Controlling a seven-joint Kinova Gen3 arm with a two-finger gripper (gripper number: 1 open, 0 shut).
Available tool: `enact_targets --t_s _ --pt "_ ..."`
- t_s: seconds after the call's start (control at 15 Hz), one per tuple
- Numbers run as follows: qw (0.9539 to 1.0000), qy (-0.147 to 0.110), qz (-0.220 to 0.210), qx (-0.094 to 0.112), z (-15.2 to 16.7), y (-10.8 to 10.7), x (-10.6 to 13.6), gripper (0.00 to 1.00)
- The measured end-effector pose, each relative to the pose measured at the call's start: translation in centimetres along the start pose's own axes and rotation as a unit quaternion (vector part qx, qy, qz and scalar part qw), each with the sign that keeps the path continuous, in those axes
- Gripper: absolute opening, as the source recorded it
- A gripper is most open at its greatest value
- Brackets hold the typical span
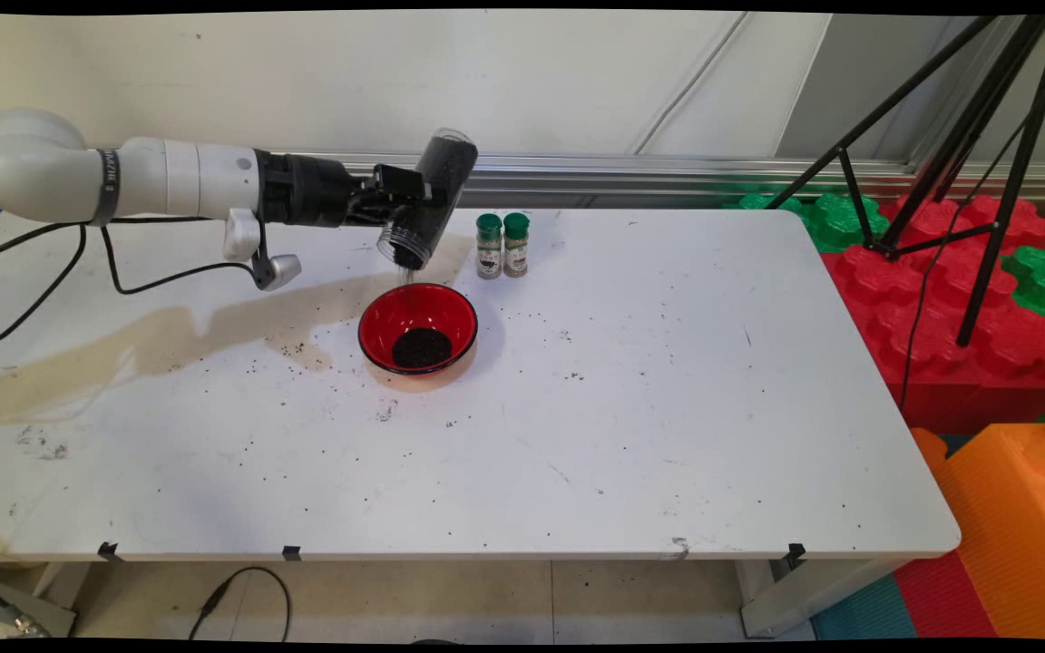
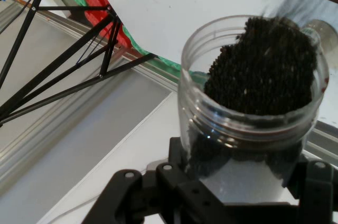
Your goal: Pour the black seasoning powder in the red bowl
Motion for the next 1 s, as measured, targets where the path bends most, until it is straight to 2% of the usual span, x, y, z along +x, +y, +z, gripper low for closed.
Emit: enact_targets --t_s 1.0 --pt "0.9999 0.002 0.014 0.001 0.09 -0.07 0.34 0.0"
